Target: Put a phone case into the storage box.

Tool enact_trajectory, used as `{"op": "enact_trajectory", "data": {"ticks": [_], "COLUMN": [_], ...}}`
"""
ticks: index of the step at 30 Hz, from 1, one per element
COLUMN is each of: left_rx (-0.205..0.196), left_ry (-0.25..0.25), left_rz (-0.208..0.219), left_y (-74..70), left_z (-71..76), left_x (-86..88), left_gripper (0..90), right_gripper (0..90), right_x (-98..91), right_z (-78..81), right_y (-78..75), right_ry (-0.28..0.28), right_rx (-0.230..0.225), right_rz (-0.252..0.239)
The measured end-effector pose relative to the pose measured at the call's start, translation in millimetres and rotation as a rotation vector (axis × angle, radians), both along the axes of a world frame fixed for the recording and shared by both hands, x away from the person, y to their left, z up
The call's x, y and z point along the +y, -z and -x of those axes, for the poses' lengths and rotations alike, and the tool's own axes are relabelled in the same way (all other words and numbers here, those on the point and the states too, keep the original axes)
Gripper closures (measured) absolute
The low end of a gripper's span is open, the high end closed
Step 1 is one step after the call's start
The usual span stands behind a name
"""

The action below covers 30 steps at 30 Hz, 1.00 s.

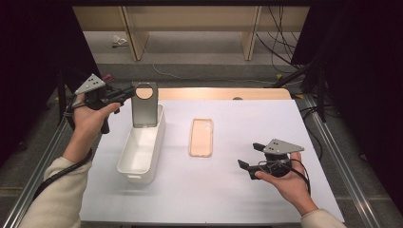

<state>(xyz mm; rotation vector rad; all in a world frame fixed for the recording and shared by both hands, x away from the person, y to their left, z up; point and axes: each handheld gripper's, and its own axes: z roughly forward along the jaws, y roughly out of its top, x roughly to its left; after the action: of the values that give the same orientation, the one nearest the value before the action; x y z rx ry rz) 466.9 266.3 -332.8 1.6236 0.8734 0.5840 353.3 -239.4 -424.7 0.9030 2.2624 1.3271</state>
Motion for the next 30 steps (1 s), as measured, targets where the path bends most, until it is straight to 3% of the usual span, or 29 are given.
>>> {"op": "enact_trajectory", "data": {"ticks": [13, 30], "left_rx": [0.019, 0.059], "left_ry": [0.004, -0.007], "left_rz": [-0.015, -0.001], "left_y": [11.7, 21.7], "left_z": [-16.9, -32.3], "left_x": [-0.1, 0.0], "left_gripper": [82.3, 82.3], "right_gripper": [17.0, 17.0], "right_x": [0.2, 0.3], "right_z": [-0.2, -0.3], "right_y": [0.3, 0.5], "right_ry": [-0.003, -0.005], "right_rx": [0.002, 0.004], "right_rz": [0.002, 0.0]}}
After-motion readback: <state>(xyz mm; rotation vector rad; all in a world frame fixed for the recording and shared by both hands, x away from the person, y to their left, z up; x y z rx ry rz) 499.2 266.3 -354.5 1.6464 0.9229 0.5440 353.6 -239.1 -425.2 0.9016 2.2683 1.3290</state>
